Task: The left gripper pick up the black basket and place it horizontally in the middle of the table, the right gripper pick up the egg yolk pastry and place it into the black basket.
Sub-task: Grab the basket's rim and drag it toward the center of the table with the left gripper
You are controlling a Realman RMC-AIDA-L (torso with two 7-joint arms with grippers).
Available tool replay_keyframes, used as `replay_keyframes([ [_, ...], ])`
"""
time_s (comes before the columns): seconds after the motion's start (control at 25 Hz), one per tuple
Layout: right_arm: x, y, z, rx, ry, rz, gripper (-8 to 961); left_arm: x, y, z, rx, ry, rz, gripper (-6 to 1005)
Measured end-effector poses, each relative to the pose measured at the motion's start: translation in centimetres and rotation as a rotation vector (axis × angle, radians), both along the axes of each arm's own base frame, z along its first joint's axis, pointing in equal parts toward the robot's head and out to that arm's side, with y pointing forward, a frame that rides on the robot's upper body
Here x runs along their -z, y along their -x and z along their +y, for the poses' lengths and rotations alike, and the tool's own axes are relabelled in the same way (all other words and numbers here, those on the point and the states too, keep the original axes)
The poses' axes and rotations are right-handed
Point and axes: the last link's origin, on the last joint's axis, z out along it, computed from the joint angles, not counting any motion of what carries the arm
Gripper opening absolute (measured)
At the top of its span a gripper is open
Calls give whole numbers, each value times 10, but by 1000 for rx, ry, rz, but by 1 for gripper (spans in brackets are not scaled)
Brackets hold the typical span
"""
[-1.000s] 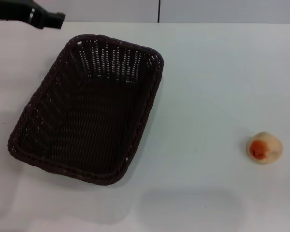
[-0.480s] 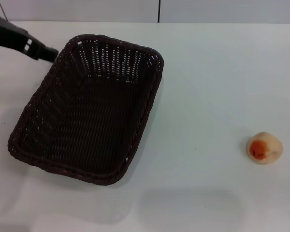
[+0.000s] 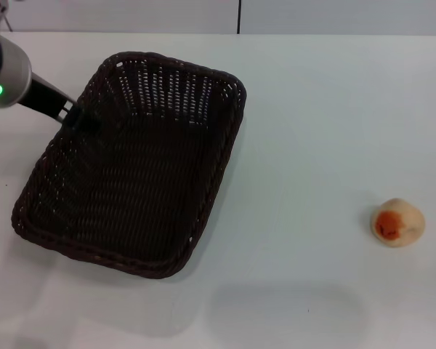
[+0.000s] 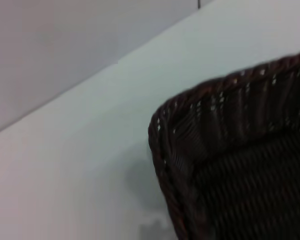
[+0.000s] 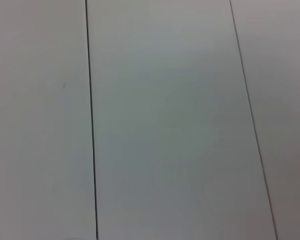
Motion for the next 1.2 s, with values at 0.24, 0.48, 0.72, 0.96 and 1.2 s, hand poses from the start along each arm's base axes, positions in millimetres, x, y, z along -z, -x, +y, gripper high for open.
replay_keyframes([
  [0.24,0,0,0,0,0,0,773,10,5,5,-27,27,19,787],
  [0.48,0,0,0,0,0,0,773,13,7,8,-37,37,25,786],
  [0.72,0,0,0,0,0,0,773,21,14,16,-62,52,33,785],
  [0.96,0,0,0,-1,1,0,773,23,18,20,-72,45,30,784],
  [1.2,0,0,0,0,1,0,773,24,21,22,-87,44,28,784],
])
